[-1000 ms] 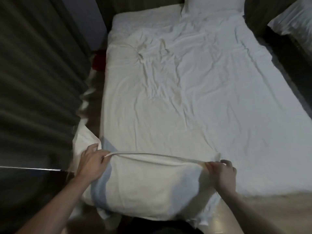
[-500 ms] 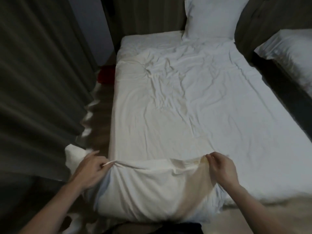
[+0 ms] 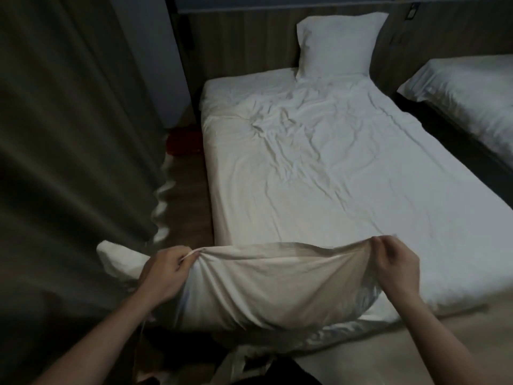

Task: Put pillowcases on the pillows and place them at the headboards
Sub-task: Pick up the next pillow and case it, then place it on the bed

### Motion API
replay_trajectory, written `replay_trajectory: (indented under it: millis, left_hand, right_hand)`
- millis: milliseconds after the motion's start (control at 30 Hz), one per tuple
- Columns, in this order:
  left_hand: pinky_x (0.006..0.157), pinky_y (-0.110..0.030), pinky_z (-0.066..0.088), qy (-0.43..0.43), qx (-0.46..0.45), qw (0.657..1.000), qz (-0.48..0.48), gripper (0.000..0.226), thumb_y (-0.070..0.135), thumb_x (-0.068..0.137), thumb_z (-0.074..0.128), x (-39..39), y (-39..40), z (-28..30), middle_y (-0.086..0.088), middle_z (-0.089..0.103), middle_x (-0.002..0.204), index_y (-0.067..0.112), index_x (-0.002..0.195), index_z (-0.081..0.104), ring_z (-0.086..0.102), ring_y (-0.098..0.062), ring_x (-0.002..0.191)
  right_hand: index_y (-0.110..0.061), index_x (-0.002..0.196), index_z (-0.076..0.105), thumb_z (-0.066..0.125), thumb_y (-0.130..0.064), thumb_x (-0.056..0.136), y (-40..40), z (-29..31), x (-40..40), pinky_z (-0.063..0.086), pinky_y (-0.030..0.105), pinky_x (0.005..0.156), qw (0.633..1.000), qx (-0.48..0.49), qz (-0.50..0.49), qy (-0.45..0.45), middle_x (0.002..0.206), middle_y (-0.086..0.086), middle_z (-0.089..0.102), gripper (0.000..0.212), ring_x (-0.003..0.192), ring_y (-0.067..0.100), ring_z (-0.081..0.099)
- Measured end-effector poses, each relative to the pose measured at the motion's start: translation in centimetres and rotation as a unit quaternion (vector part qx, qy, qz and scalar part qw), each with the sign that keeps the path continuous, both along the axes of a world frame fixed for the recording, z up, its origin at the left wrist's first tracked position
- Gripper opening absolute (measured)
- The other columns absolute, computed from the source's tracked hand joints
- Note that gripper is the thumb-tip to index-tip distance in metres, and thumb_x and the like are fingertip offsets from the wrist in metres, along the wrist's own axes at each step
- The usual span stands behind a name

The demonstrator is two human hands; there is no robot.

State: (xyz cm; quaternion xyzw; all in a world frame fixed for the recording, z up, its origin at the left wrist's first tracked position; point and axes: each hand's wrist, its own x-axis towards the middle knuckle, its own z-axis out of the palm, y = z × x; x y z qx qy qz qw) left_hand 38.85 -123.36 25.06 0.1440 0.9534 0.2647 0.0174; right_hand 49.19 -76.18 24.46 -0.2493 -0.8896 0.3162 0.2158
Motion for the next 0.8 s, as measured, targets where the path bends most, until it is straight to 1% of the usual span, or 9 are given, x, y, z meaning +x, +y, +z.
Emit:
replay_trajectory:
  millis: [67,200,333,433,500,567,633,767,800]
  left_hand:
    - [0.058,-0.038,0.043,0.023,-0.012,0.999,0.024,0.046,0.049,0.099,0.054,-1.3,-1.3,1.0,0.006,0.055,0.06,0.017,0.065,0.052,0.058,-0.017,0.062]
    - [0.059,-0.041,0.047,0.044,-0.035,0.997,0.052,0.051,0.055,0.095,0.045,-3.5,-3.1,3.0,0.005,0.054,0.058,0.016,0.063,0.051,0.059,-0.023,0.063]
    - [0.059,-0.039,0.043,0.068,-0.07,0.993,0.065,0.05,0.045,0.101,0.054,-5.2,-4.9,4.7,0.008,0.047,0.058,0.023,0.057,0.046,0.057,-0.027,0.065]
    - [0.058,-0.039,0.042,0.068,-0.069,0.992,0.081,0.05,0.037,0.103,0.06,-7.2,-6.3,5.8,0.007,0.05,0.057,0.02,0.057,0.048,0.056,-0.025,0.063]
    - [0.057,-0.037,0.041,0.062,-0.058,0.993,0.083,0.049,0.036,0.102,0.06,-9.2,-7.4,6.3,0.004,0.054,0.058,0.019,0.057,0.051,0.056,-0.022,0.06]
    - [0.057,-0.038,0.043,0.061,-0.055,0.994,0.075,0.049,0.037,0.102,0.059,-11.7,-8.3,6.6,0.002,0.056,0.058,0.018,0.058,0.052,0.056,-0.023,0.06]
    - [0.057,-0.039,0.044,0.056,-0.046,0.995,0.067,0.049,0.037,0.102,0.059,-14.3,-9.1,6.8,0.001,0.057,0.057,0.019,0.057,0.053,0.057,-0.024,0.059]
    - [0.057,-0.039,0.045,0.053,-0.034,0.997,0.036,0.05,0.036,0.102,0.061,-19.6,-11.8,6.1,0.002,0.057,0.056,0.017,0.057,0.052,0.056,-0.019,0.058]
    - [0.056,-0.039,0.046,0.049,-0.035,0.998,0.026,0.051,0.037,0.102,0.061,-21.0,-12.7,5.8,0.001,0.057,0.056,0.015,0.057,0.053,0.057,-0.019,0.058]
  right_hand:
    - [-0.015,0.087,0.072,0.062,-0.02,0.1,-1.4,0.5,-0.3,0.039,0.028,0.068,1.0,-0.005,0.007,0.008,0.076,-0.004,0.064,0.017,0.076,0.02,0.063]
    - [-0.015,0.087,0.073,0.061,-0.022,0.1,-3.9,0.9,-2.3,0.047,0.034,0.071,0.999,-0.035,0.022,0.014,0.078,-0.003,0.068,0.019,0.077,0.018,0.064]
    - [-0.016,0.086,0.073,0.062,-0.023,0.1,-6.1,0.9,-4.4,0.046,0.032,0.07,0.997,-0.061,0.027,0.029,0.076,-0.005,0.068,0.019,0.075,0.017,0.064]
    - [-0.018,0.084,0.072,0.062,-0.024,0.1,-7.7,1.6,-6.3,0.048,0.034,0.07,0.997,-0.057,0.033,0.034,0.076,-0.006,0.069,0.019,0.074,0.015,0.063]
    - [-0.02,0.082,0.071,0.061,-0.025,0.1,-8.6,2.1,-7.8,0.048,0.034,0.068,0.998,-0.047,0.035,0.029,0.076,-0.007,0.07,0.021,0.073,0.013,0.063]
    - [-0.02,0.081,0.071,0.06,-0.026,0.1,-9.8,2.3,-9.5,0.048,0.033,0.067,0.998,-0.042,0.032,0.027,0.076,-0.008,0.07,0.022,0.073,0.01,0.063]
    - [-0.02,0.081,0.071,0.061,-0.026,0.1,-11.1,2.5,-11.2,0.046,0.032,0.066,0.999,-0.034,0.021,0.029,0.075,-0.008,0.07,0.022,0.073,0.008,0.063]
    - [-0.021,0.083,0.072,0.061,-0.025,0.1,-14.6,2.2,-14.2,0.042,0.029,0.065,0.999,-0.02,-0.02,0.021,0.074,-0.012,0.068,0.02,0.071,0.004,0.06]
    - [-0.021,0.084,0.073,0.062,-0.025,0.099,-15.6,2.0,-14.9,0.043,0.029,0.066,0.999,-0.019,-0.032,0.019,0.074,-0.012,0.067,0.02,0.071,0.005,0.061]
